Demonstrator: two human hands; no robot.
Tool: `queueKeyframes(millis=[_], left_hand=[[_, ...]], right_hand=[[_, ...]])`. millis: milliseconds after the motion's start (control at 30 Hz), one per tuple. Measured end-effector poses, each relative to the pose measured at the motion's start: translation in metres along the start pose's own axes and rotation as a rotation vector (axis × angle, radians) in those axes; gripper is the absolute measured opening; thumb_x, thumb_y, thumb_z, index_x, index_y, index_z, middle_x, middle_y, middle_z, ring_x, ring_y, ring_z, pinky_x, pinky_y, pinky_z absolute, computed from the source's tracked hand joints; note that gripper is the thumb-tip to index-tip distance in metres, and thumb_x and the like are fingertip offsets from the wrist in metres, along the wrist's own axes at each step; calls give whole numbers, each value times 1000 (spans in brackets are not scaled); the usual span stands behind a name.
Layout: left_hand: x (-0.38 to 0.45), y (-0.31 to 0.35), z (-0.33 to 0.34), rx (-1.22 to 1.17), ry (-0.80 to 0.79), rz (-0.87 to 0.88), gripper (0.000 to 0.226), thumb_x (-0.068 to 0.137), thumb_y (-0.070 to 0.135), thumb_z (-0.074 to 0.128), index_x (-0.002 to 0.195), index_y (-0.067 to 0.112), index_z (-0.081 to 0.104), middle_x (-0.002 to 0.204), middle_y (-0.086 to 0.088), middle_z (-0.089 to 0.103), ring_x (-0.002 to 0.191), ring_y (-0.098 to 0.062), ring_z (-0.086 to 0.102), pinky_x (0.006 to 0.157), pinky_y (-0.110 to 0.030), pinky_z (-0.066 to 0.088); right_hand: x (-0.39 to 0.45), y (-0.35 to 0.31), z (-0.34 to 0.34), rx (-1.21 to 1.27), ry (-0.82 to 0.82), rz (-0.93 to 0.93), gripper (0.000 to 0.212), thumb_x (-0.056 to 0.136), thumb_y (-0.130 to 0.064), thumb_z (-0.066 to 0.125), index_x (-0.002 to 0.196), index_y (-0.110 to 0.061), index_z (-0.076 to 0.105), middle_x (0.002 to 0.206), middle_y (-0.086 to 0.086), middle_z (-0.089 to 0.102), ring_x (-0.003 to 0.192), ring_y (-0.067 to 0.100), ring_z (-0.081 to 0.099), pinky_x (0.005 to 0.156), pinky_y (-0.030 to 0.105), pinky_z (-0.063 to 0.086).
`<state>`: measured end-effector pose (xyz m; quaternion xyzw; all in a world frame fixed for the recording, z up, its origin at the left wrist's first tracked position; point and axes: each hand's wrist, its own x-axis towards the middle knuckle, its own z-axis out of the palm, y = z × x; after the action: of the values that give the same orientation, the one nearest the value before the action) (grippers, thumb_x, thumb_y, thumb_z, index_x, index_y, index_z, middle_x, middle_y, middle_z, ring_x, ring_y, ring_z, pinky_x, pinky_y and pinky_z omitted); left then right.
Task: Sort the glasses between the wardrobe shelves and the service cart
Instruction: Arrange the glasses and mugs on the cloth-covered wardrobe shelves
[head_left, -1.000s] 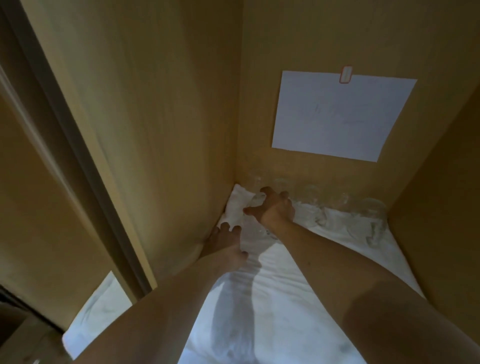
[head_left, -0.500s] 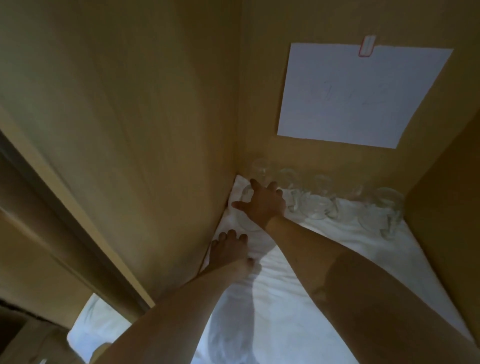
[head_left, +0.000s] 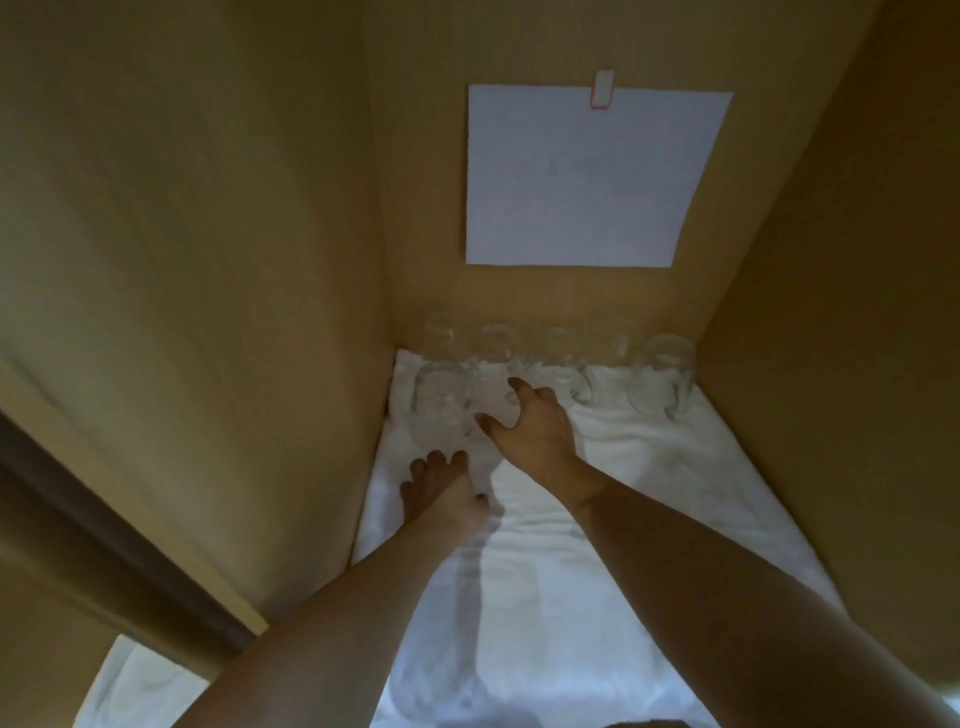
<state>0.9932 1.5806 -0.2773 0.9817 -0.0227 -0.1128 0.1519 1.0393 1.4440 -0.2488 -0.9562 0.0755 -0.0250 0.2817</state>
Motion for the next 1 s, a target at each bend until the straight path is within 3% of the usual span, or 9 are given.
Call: queueKeyframes(millis=[200, 500, 767, 1000], left_hand=[[-20, 17, -13, -13, 66, 67, 60, 93, 43, 58, 146, 25, 39, 133, -8, 43, 127, -31, 39, 99, -42, 44], [-94, 59, -27, 26, 199, 117, 62, 93, 46, 59, 147, 22, 38, 143, -10, 42, 133, -34, 36, 99, -44, 44], [-190, 85, -20, 72, 301, 167, 62, 92, 45, 61, 145, 23, 39, 148, -11, 38, 133, -35, 35, 100, -46, 45], [-271, 69, -12, 62, 353, 80, 58, 90, 43, 62, 141, 21, 43, 138, -7, 43, 128, -33, 37, 96, -45, 43]], right_hand=[[-36, 31, -35, -81, -11, 50, 79, 88, -50, 68, 155, -28, 34, 144, 16, 44, 128, 38, 51, 101, 42, 50], [-121, 63, -87, -116, -42, -4, 83, 89, -35, 68, 160, -23, 27, 143, 17, 44, 132, 36, 46, 106, 42, 46], [-205, 90, -117, -223, -57, -108, 74, 86, -37, 65, 153, -26, 35, 131, 13, 50, 123, 34, 50, 101, 41, 47], [-265, 89, -111, -279, -107, -226, 79, 87, -49, 64, 156, -31, 30, 141, 7, 47, 130, 31, 45, 103, 43, 43]])
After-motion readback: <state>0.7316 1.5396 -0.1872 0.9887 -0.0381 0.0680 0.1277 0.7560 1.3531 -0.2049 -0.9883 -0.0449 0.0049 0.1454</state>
